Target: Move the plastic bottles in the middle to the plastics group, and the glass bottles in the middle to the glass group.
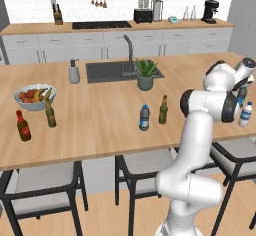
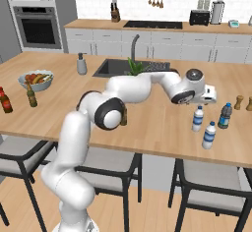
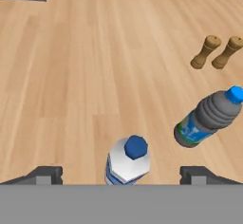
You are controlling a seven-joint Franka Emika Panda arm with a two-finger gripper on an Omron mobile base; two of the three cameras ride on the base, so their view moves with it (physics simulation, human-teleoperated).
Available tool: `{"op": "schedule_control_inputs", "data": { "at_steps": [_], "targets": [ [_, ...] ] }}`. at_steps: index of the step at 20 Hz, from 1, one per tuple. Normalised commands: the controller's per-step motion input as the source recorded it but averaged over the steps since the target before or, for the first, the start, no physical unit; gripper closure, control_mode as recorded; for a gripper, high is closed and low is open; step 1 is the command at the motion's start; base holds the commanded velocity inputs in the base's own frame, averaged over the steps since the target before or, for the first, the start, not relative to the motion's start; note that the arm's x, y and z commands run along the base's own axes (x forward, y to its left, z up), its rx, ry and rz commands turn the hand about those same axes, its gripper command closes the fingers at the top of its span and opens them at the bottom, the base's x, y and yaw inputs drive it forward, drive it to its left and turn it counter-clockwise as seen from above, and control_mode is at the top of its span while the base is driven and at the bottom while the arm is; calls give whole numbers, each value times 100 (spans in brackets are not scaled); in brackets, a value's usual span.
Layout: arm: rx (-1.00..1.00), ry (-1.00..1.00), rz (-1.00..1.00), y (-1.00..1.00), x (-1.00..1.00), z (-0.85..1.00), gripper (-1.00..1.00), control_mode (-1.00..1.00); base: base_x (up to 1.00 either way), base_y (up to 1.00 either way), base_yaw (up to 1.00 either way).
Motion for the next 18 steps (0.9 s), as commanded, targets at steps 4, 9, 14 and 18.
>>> {"op": "schedule_control_inputs", "data": {
  "at_steps": [4,9,14,18],
  "targets": [
    [-8,-1,0,72,-90,28,-100,-100,0,0,0],
    [0,-9,3,57,-86,18,-100,-100,0,0,0],
    [0,-6,7,58,-88,4,-100,-100,0,0,0],
    [0,3,6,82,-69,26,-100,-100,0,0,0]
  ]
}}
